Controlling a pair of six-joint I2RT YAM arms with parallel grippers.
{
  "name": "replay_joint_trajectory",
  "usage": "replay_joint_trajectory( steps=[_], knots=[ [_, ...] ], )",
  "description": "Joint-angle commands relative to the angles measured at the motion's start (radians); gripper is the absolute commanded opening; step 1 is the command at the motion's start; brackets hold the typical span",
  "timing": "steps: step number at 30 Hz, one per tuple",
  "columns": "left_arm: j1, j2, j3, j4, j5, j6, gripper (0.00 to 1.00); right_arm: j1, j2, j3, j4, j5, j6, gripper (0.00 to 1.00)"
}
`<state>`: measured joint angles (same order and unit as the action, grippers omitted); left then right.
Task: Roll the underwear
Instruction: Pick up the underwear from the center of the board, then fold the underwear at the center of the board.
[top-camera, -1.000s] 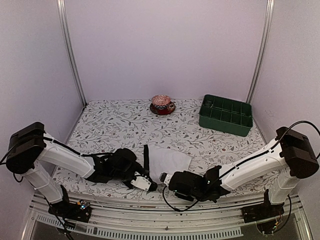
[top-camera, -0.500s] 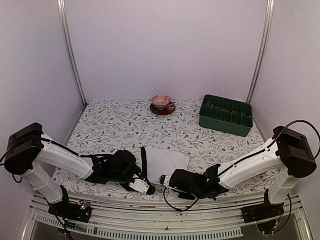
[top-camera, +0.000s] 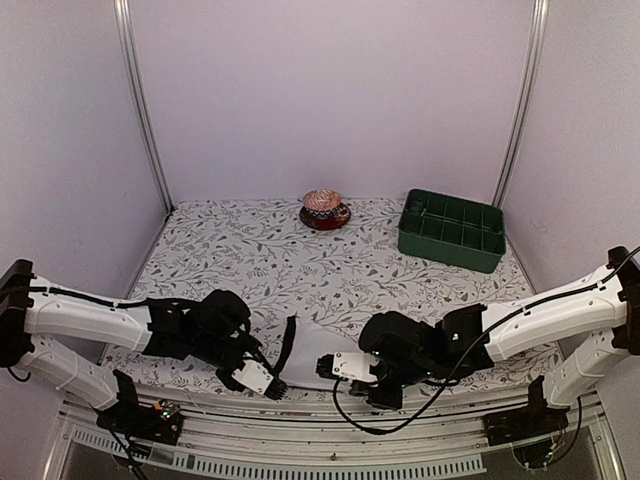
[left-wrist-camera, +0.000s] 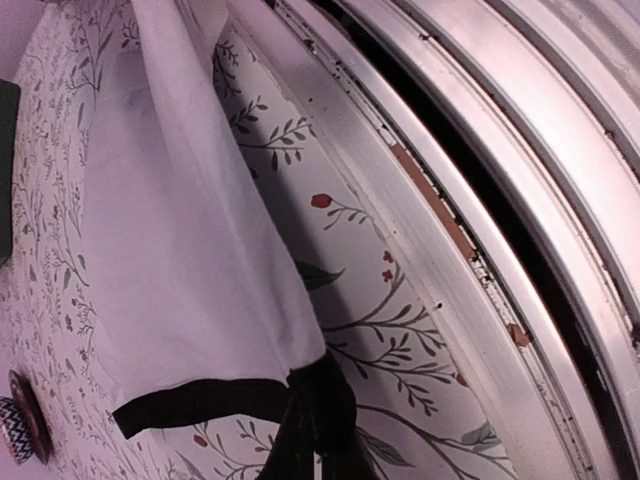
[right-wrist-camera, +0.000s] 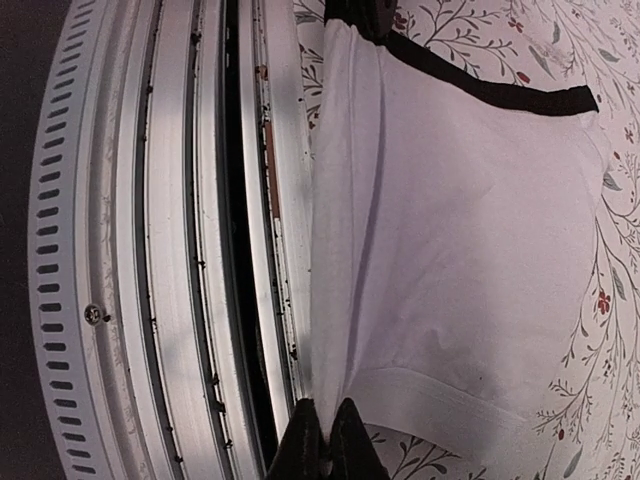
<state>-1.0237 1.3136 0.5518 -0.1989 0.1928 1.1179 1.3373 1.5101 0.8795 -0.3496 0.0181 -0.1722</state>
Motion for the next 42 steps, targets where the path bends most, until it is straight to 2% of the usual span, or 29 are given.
replay_joint_trajectory(
  steps=[1, 11, 20, 27, 42],
  knots=[
    [0.031, -0.039, 0.04, -0.149, 0.096, -0.021, 0.0, -0.005, -0.009, 0.058, -0.108, -0.106, 0.039, 0.02],
    [0.116, 0.047, 0.18, -0.269, 0.168, 0.001, 0.0, -0.11, 0.104, 0.082, -0.158, -0.218, 0.056, 0.02],
    [0.142, 0.172, 0.334, -0.347, 0.178, 0.016, 0.0, -0.202, 0.116, 0.103, -0.169, -0.279, 0.055, 0.02],
    [0.161, 0.287, 0.436, -0.389, 0.149, 0.007, 0.0, -0.254, 0.148, 0.117, -0.189, -0.247, 0.039, 0.02],
    [0.181, 0.406, 0.55, -0.393, 0.103, -0.014, 0.0, -0.305, 0.188, 0.146, -0.203, -0.169, 0.017, 0.02]
  ],
)
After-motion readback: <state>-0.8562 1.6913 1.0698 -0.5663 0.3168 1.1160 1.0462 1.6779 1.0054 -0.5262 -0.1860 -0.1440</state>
